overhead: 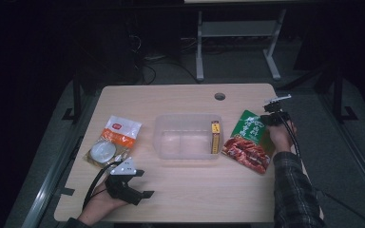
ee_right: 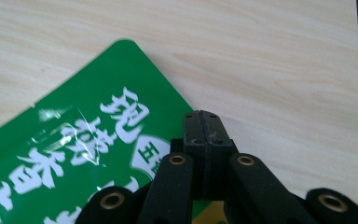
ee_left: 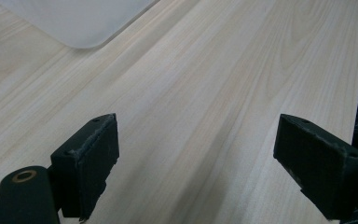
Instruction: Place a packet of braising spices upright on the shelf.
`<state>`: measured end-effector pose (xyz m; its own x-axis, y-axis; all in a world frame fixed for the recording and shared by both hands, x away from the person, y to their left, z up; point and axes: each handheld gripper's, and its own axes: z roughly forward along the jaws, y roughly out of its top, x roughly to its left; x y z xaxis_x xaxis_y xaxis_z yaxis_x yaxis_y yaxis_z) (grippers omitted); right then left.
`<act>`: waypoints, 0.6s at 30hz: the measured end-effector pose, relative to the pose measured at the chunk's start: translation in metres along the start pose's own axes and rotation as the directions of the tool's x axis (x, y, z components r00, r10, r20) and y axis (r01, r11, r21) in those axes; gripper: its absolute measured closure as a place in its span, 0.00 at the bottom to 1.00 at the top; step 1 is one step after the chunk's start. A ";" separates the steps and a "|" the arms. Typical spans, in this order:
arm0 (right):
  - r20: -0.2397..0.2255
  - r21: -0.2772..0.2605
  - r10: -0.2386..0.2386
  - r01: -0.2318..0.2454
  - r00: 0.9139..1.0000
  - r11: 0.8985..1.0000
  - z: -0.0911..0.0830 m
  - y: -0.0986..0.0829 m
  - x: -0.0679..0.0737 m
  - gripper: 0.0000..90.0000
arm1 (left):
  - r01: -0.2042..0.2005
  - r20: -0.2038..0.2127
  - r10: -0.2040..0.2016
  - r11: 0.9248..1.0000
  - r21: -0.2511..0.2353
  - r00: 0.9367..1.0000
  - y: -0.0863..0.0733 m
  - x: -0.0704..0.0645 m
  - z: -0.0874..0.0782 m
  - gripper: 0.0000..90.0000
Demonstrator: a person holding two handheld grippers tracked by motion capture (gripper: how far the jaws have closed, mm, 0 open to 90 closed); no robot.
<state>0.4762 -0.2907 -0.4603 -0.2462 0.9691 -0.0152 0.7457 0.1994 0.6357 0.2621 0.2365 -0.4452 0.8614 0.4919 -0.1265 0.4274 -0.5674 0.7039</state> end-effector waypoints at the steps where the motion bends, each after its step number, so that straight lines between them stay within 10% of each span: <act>1: 0.002 0.008 -0.001 0.001 1.000 1.000 0.000 -0.001 0.000 1.00 | 0.000 0.000 0.000 1.000 0.000 1.000 0.000 0.000 0.000 0.15; 18: -0.069 -0.001 -0.079 0.080 0.994 0.997 -0.003 -0.013 0.008 1.00 | -0.001 0.012 0.001 1.000 0.004 1.000 0.000 -0.002 0.003 0.15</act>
<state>0.4629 -0.2857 -0.4660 -0.3467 0.9379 -0.0124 0.7230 0.2756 0.6335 0.2616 0.2337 -0.4468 0.8649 0.4838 -0.1340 0.4277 -0.5705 0.7012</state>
